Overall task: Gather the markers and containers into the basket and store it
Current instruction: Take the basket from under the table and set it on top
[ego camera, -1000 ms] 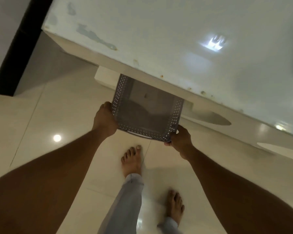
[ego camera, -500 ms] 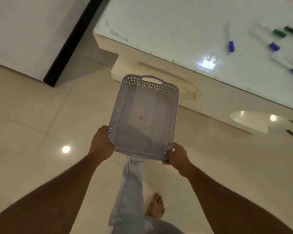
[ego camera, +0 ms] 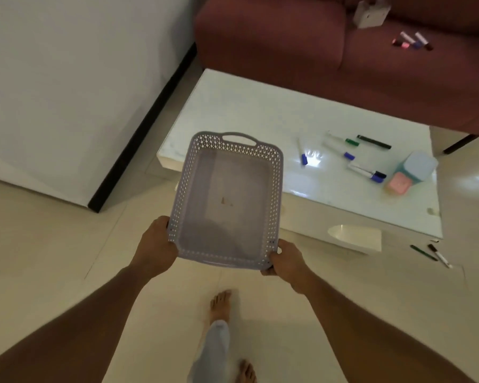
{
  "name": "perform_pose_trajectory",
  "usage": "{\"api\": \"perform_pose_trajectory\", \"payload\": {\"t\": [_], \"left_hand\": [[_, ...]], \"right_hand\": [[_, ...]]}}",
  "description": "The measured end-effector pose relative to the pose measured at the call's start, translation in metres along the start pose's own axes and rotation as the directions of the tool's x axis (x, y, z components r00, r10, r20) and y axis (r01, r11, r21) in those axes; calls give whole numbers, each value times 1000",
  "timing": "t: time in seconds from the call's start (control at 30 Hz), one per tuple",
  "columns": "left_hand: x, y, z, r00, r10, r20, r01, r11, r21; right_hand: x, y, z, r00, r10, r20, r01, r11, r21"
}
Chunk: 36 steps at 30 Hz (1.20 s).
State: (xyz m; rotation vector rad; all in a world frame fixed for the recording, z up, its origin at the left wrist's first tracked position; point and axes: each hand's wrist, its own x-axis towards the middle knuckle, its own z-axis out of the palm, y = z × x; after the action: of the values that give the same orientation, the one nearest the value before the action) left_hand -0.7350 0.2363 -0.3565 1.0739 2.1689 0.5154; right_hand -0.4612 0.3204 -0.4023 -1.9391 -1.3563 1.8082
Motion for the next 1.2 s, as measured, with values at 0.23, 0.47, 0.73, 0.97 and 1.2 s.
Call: {"api": "perform_pose_trajectory", "payload": {"t": [0.23,0.47,0.73,0.97,1.2], "left_hand": [[117,67,-19,996,66,-58,-69,996,-59],[287,94,-9,997,71,-13,-72,996,-51],[438,90,7,999,44,22,-44,999,27],[448,84,21,999,19,35,-19,1000,-8],[450,78,22,999,6,53,-8,999,39]], "right_hand": [[82,-110,-40,994,-95,-56,94,995,-17],[217,-182,-38,997,-9,-76,12,999,40],[329,-227,-10,993,78,-92,-67,991,115],[345,-227,-8,987,109,-116,-104,993,53],[341,-234,-6,980,101,-172,-108,994,-33]]}}
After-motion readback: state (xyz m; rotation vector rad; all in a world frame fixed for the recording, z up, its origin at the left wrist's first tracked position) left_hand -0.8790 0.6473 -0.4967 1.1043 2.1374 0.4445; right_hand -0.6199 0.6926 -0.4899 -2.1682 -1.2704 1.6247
